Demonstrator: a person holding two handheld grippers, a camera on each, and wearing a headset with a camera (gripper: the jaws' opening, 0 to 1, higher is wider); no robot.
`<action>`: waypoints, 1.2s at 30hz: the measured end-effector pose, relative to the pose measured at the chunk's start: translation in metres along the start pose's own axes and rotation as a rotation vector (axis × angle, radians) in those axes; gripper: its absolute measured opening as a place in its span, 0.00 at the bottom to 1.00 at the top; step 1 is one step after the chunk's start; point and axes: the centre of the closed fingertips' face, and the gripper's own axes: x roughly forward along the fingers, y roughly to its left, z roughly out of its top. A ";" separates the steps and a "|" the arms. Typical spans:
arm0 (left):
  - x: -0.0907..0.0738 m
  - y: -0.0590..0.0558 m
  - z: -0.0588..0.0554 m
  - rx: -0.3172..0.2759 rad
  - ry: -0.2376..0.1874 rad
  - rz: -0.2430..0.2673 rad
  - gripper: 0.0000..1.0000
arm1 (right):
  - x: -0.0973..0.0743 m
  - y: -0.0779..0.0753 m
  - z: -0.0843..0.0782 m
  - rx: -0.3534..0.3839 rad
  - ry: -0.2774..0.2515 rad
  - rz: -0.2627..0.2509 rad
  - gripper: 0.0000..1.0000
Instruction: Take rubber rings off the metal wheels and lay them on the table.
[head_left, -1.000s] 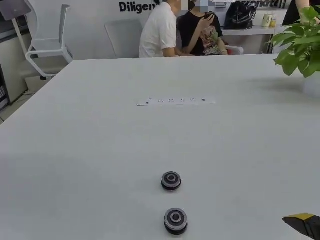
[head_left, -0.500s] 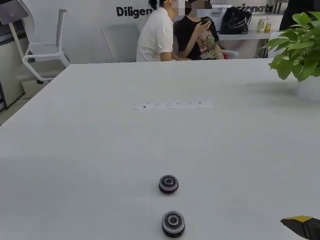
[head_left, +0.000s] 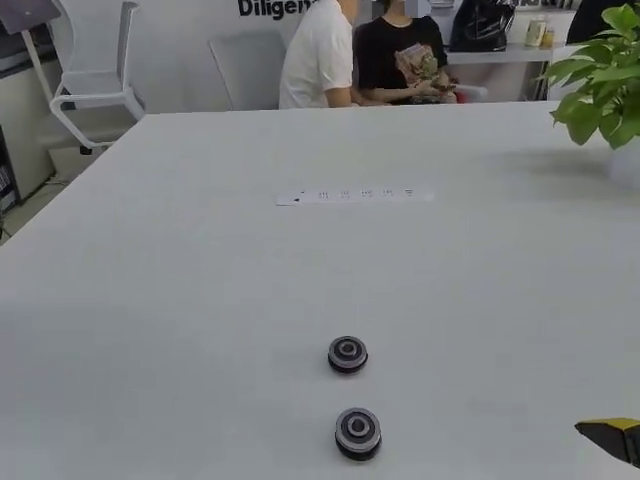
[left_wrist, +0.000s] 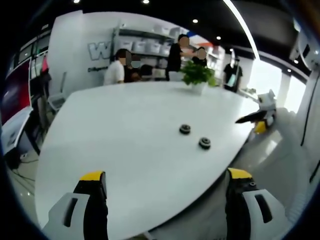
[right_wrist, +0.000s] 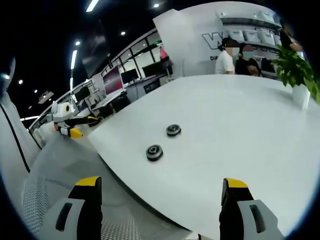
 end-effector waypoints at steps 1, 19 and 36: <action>0.000 -0.001 0.001 0.003 -0.002 -0.003 1.00 | 0.000 0.000 0.001 -0.003 -0.002 0.001 0.99; 0.012 -0.018 0.033 0.091 -0.037 -0.072 1.00 | 0.012 -0.009 0.020 -0.073 -0.006 0.024 0.99; 0.032 -0.039 0.074 0.197 -0.099 -0.171 0.94 | 0.033 -0.013 0.038 -0.139 -0.033 0.092 0.98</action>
